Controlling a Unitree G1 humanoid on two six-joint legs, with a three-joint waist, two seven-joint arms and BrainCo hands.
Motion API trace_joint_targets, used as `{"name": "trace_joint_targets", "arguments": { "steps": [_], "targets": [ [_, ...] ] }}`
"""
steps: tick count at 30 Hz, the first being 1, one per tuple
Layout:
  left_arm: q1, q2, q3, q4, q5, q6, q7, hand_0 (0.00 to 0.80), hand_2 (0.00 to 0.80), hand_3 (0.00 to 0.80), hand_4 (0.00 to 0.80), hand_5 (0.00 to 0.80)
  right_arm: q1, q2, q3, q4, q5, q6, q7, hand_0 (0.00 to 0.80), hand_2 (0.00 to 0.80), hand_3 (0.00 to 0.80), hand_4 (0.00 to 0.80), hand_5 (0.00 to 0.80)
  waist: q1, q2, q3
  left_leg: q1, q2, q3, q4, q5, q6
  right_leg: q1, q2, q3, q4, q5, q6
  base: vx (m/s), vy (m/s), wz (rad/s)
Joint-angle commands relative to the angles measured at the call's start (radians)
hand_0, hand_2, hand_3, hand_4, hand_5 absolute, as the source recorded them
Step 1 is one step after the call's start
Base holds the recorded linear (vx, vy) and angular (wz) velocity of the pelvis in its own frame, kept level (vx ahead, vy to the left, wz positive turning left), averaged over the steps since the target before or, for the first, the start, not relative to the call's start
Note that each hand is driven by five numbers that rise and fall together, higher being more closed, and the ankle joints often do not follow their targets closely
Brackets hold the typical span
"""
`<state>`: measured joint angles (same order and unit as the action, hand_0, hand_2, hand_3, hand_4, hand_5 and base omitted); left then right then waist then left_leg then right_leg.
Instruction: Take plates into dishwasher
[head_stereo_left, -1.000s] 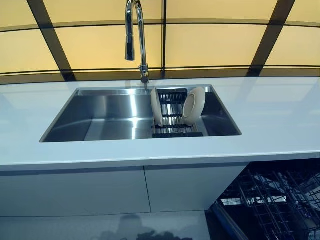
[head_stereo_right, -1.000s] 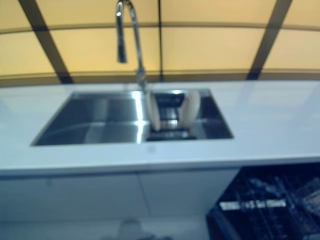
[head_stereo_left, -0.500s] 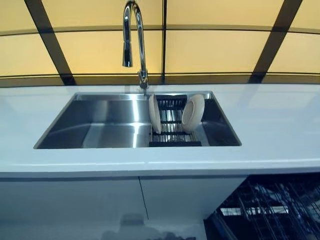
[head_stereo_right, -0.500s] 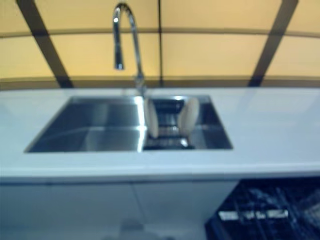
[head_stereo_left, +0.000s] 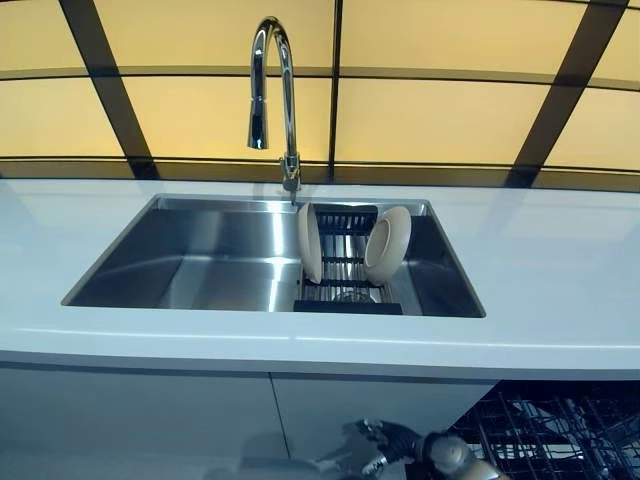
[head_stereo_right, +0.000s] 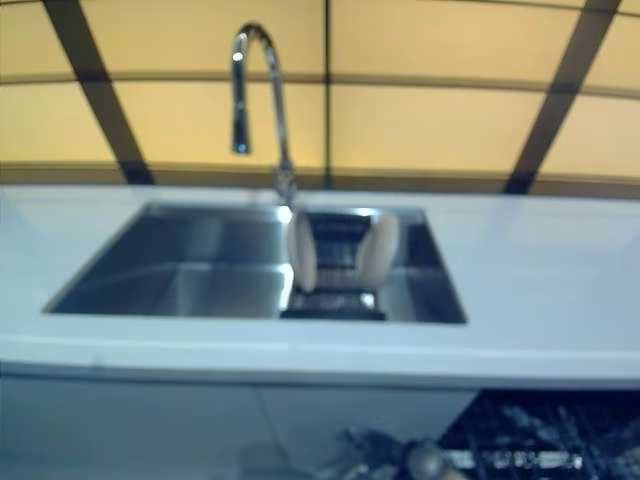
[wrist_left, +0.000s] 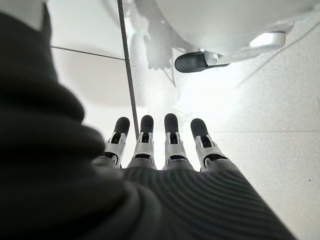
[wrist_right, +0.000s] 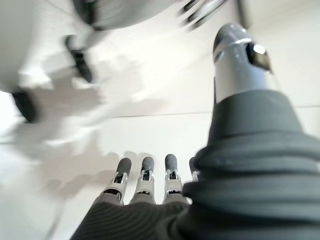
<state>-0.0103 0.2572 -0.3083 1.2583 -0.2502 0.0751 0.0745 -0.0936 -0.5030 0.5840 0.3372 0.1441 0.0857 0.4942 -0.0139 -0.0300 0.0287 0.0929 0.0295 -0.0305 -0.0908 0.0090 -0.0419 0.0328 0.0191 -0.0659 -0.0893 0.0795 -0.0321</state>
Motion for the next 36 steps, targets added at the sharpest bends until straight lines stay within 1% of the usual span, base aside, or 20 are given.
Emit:
{"name": "trace_joint_targets", "arguments": {
  "steps": [1, 3, 5, 7, 10, 12, 13, 16, 17, 20, 21, 22, 24, 29, 33, 34, 35, 36],
  "targets": [
    [-0.033, 0.025, 0.023, 0.044, 0.032, -0.004, -0.019, 0.000, 0.000, 0.000, 0.000, 0.000, -0.023, -0.046, -0.047, -0.115, 0.217, 0.059, 0.172, 0.000, 0.000, 0.000, 0.000, 0.000, -0.024, -0.025, 0.013, -0.010, -0.078, 0.029, 0.003, -0.029, 0.103, 0.014, -0.025, 0.035, 0.014, -0.022, 0.050, 0.030, 0.011, 0.01],
    [-0.029, 0.032, 0.027, 0.050, 0.031, -0.005, -0.024, 0.000, 0.000, 0.000, 0.000, 0.000, -0.011, -0.073, -0.088, -0.202, 0.314, 0.090, 0.252, 0.000, 0.000, 0.000, 0.000, 0.000, -0.032, -0.026, 0.007, -0.009, -0.078, 0.034, 0.003, -0.032, 0.104, 0.015, -0.026, 0.038, 0.013, -0.022, 0.053, 0.000, 0.000, 0.00],
    [-0.019, 0.034, 0.029, 0.059, 0.029, -0.011, -0.025, 0.000, 0.000, 0.000, 0.000, 0.000, -0.016, -0.087, -0.155, -0.303, 0.444, 0.134, 0.359, 0.000, 0.000, 0.000, 0.000, 0.000, -0.037, -0.030, -0.001, -0.006, -0.074, 0.048, 0.003, -0.037, 0.104, 0.015, -0.028, 0.043, 0.011, -0.022, 0.058, 0.000, 0.000, 0.00],
    [-0.009, 0.031, 0.030, 0.065, 0.033, -0.020, -0.027, 0.000, 0.000, 0.000, 0.000, 0.000, -0.029, -0.096, -0.191, -0.368, 0.512, 0.163, 0.404, 0.000, 0.000, 0.000, 0.000, 0.000, -0.038, -0.032, -0.008, -0.004, -0.072, 0.055, 0.003, -0.041, 0.105, 0.019, -0.028, 0.047, 0.006, -0.021, 0.060, 0.015, 0.004, -0.02],
    [0.000, 0.029, 0.023, 0.074, 0.033, -0.031, -0.030, 0.000, 0.000, 0.000, 0.000, 0.000, -0.063, -0.106, -0.245, -0.467, 0.643, 0.240, 0.463, 0.000, 0.000, 0.000, 0.000, 0.000, -0.037, -0.036, -0.020, -0.001, -0.068, 0.063, 0.003, -0.047, 0.103, 0.024, -0.027, 0.054, 0.002, -0.025, 0.061, 0.009, 0.002, -0.02],
    [0.004, 0.026, 0.017, 0.081, 0.032, -0.038, -0.031, 0.000, 0.000, 0.000, 0.000, 0.000, -0.082, -0.106, -0.270, -0.502, 0.709, 0.283, 0.466, 0.000, 0.000, 0.000, 0.000, 0.000, -0.037, -0.038, -0.027, 0.000, -0.066, 0.066, 0.003, -0.050, 0.102, 0.025, -0.026, 0.057, 0.002, -0.028, 0.061, 0.009, 0.006, -0.03],
    [0.008, 0.024, 0.014, 0.088, 0.031, -0.045, -0.033, 0.000, 0.000, 0.000, 0.000, 0.000, -0.100, -0.104, -0.290, -0.509, 0.768, 0.306, 0.471, 0.000, 0.000, 0.000, 0.000, 0.000, -0.036, -0.040, -0.032, 0.001, -0.065, 0.068, 0.003, -0.051, 0.101, 0.027, -0.026, 0.059, 0.002, -0.031, 0.060, 0.020, 0.014, -0.10],
    [0.011, 0.019, 0.009, 0.102, 0.029, -0.055, -0.040, 0.000, 0.000, 0.000, 0.000, 0.000, -0.123, -0.091, -0.320, -0.517, 0.864, 0.337, 0.462, 0.000, 0.000, 0.000, 0.000, 0.000, -0.034, -0.041, -0.041, 0.003, -0.063, 0.068, 0.003, -0.054, 0.099, 0.031, -0.026, 0.058, 0.002, -0.037, 0.059, 0.013, 0.009, -0.04],
    [0.013, 0.015, 0.006, 0.111, 0.028, -0.061, -0.044, 0.000, 0.000, 0.000, 0.000, 0.000, -0.139, -0.082, -0.338, -0.515, 0.924, 0.357, 0.466, 0.000, 0.000, 0.000, 0.000, 0.000, -0.032, -0.042, -0.045, 0.005, -0.062, 0.067, 0.003, -0.055, 0.099, 0.034, -0.026, 0.057, 0.002, -0.040, 0.058, 0.000, 0.000, 0.00],
    [0.013, 0.010, -0.001, 0.127, 0.027, -0.071, -0.049, 0.000, 0.000, 0.000, 0.000, 0.000, -0.172, -0.057, -0.361, -0.519, 1.052, 0.373, 0.446, 0.000, 0.000, 0.000, 0.000, 0.000, -0.028, -0.044, -0.050, 0.007, -0.061, 0.064, 0.003, -0.057, 0.097, 0.039, -0.027, 0.053, 0.002, -0.045, 0.057, 0.000, 0.000, 0.00],
    [0.011, 0.008, -0.003, 0.132, 0.030, -0.074, -0.051, 0.000, 0.000, 0.000, 0.000, 0.000, -0.185, -0.043, -0.369, -0.518, 1.094, 0.365, 0.430, 0.000, 0.000, 0.000, 0.000, 0.000, -0.025, -0.044, -0.052, 0.008, -0.061, 0.062, 0.003, -0.058, 0.096, 0.042, -0.027, 0.051, 0.002, -0.047, 0.057, 0.000, 0.000, 0.00],
    [0.009, 0.005, -0.006, 0.138, 0.037, -0.077, -0.053, 0.000, 0.000, 0.000, 0.000, 0.000, -0.204, -0.024, -0.383, -0.515, 1.133, 0.337, 0.381, 0.000, 0.000, 0.000, 0.000, 0.000, -0.021, -0.044, -0.053, 0.011, -0.060, 0.060, 0.003, -0.059, 0.096, 0.046, -0.027, 0.050, 0.002, -0.050, 0.056, 0.000, 0.000, 0.00],
    [0.008, 0.002, -0.010, 0.139, 0.037, -0.077, -0.054, 0.000, 0.000, 0.000, 0.000, 0.000, -0.222, -0.015, -0.396, -0.508, 1.161, 0.304, 0.321, 0.000, 0.000, 0.000, 0.000, 0.000, -0.020, -0.043, -0.054, 0.013, -0.060, 0.058, 0.003, -0.060, 0.095, 0.049, -0.028, 0.050, 0.002, -0.051, 0.055, 0.000, 0.000, 0.00],
    [0.005, -0.009, -0.009, 0.146, 0.030, -0.077, -0.051, 0.000, 0.000, 0.000, 0.000, 0.000, -0.276, -0.026, -0.470, -0.448, 1.166, 0.216, 0.186, 0.000, 0.000, 0.000, 0.000, 0.000, -0.025, -0.041, -0.062, 0.016, -0.057, 0.062, 0.003, -0.065, 0.092, 0.052, -0.027, 0.052, 0.002, -0.056, 0.054, 0.000, 0.000, 0.00],
    [0.005, -0.010, -0.009, 0.146, 0.028, -0.076, -0.051, 0.000, 0.000, 0.000, 0.000, 0.000, -0.283, -0.033, -0.479, -0.441, 1.168, 0.209, 0.174, 0.000, 0.000, 0.000, 0.000, 0.000, -0.025, -0.040, -0.063, 0.016, -0.057, 0.062, 0.003, -0.066, 0.091, 0.052, -0.027, 0.052, 0.002, -0.057, 0.054, 0.000, 0.000, 0.00],
    [0.009, -0.011, -0.007, 0.148, 0.020, -0.075, -0.049, 0.000, 0.000, 0.000, 0.000, 0.000, -0.321, -0.058, -0.526, -0.389, 1.171, 0.146, 0.108, 0.000, 0.000, 0.000, 0.000, 0.000, -0.030, -0.039, -0.065, 0.019, -0.056, 0.065, 0.003, -0.069, 0.089, 0.055, -0.027, 0.054, 0.002, -0.058, 0.053, 0.000, 0.000, 0.00],
    [0.012, -0.013, -0.005, 0.146, 0.019, -0.075, -0.047, 0.000, 0.000, 0.000, 0.000, 0.000, -0.339, -0.075, -0.548, -0.370, 1.169, 0.097, 0.053, 0.000, 0.000, 0.000, 0.000, 0.000, -0.032, -0.038, -0.064, 0.020, -0.055, 0.066, 0.003, -0.070, 0.088, 0.056, -0.026, 0.055, 0.002, -0.058, 0.052, 0.023, 0.013, -0.04],
    [0.012, -0.014, -0.006, 0.144, 0.018, -0.073, -0.046, 0.000, 0.000, 0.000, 0.000, 0.000, -0.345, -0.081, -0.557, -0.360, 1.164, 0.083, 0.029, 0.000, 0.000, 0.000, 0.000, 0.000, -0.033, -0.038, -0.063, 0.021, -0.055, 0.067, 0.003, -0.071, 0.088, 0.057, -0.026, 0.056, 0.002, -0.059, 0.052, 0.008, 0.009, -0.05]
  ]
}}
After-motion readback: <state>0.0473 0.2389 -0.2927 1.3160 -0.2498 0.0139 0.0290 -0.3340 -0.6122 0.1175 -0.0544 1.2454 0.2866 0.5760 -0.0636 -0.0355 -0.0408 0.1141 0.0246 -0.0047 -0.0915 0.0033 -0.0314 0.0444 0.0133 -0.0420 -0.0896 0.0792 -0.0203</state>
